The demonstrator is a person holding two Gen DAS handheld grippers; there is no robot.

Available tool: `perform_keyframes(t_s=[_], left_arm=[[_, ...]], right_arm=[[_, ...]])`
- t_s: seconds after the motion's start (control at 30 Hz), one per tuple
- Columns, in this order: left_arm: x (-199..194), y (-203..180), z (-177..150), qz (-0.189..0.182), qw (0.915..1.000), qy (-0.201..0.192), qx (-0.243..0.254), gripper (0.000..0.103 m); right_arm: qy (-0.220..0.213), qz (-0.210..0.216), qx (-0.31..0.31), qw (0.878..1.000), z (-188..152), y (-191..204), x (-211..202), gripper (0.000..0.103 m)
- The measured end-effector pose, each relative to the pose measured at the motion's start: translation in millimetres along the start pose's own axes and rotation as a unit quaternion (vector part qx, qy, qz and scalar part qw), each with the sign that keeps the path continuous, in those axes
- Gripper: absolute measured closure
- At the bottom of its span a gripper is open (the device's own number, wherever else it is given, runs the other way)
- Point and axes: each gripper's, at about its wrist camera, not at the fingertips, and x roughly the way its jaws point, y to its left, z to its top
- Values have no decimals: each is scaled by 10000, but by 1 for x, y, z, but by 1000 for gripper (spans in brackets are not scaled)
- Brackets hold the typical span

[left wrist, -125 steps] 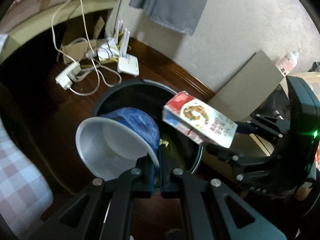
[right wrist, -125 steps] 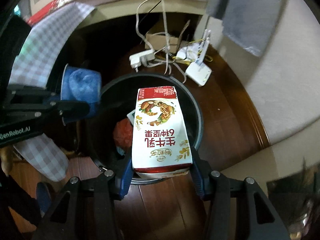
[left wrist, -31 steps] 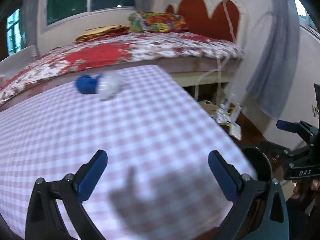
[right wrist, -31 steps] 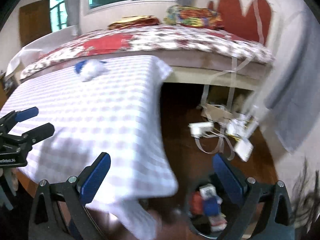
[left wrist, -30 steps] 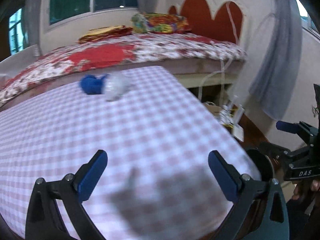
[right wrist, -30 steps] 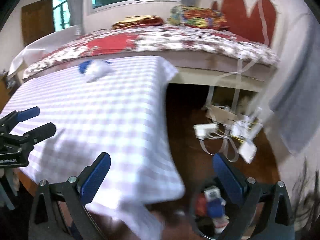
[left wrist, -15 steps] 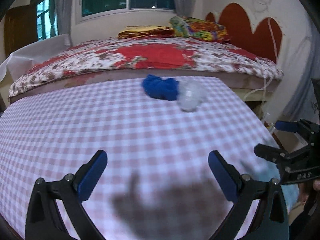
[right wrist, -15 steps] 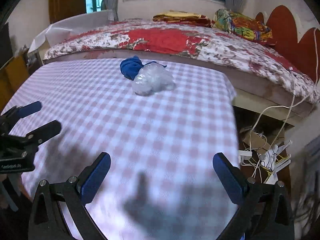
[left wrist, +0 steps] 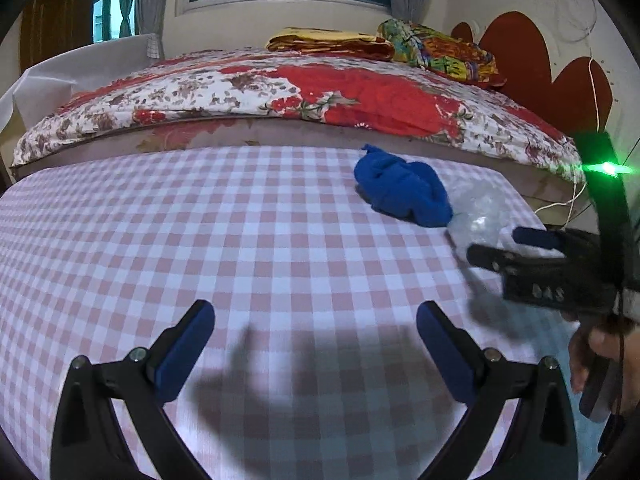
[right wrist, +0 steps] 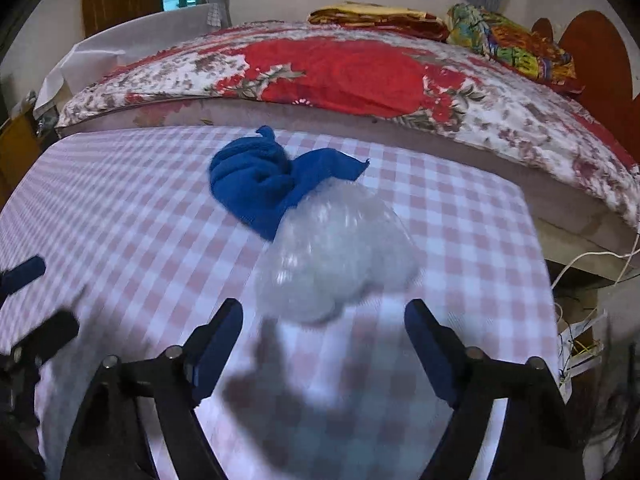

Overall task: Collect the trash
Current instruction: 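Grasp the blue towel with the left tool while the right tool grasps the clear plastic bag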

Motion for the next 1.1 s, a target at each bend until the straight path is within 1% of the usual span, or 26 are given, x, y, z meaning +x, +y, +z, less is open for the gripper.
perform_keyframes(t_s=[0.07,0.13,0.2,0.23,0.33,0.57,0.67,0.77,0.83,1.0,1.1], left_arm=[[4,-1,1,-37,10000,22,28,2],[6,-3,1,-66,10000,40,40,2],[9,-7,2,-97,9999,64,77,2],[10,-9,3,-101,9999,65,100,2],[11,-16,7,-107,9998,15,151,2],[28,-52,34,-130,9985,-121,512,2],[46,-71,49,-205,9977,-34,649,2],[66,-83,60,-177,9971,91,737,2],[79,-86,65,-154,9972,159,719,2],[106,-84,82,-231,9984,402,317,5],[116,-89,89,-264,9980,487,313,6]], right_arm=[[0,34,0,10000,6,-1,7,28],[15,41,10,10000,9,-5,12,51],[-23,17,27,10000,12,-11,13,53],[-39,12,40,10000,12,-15,13,59],[-117,-73,67,9999,10,-33,9,65],[-173,-314,202,9992,6,-71,4,65],[-163,-322,256,9990,8,-83,3,65],[-134,-280,272,9991,10,-92,4,65],[-115,-266,247,9993,11,-95,6,65],[-74,-155,170,9997,21,-95,16,65],[-3,-5,243,9997,30,-93,25,65]])
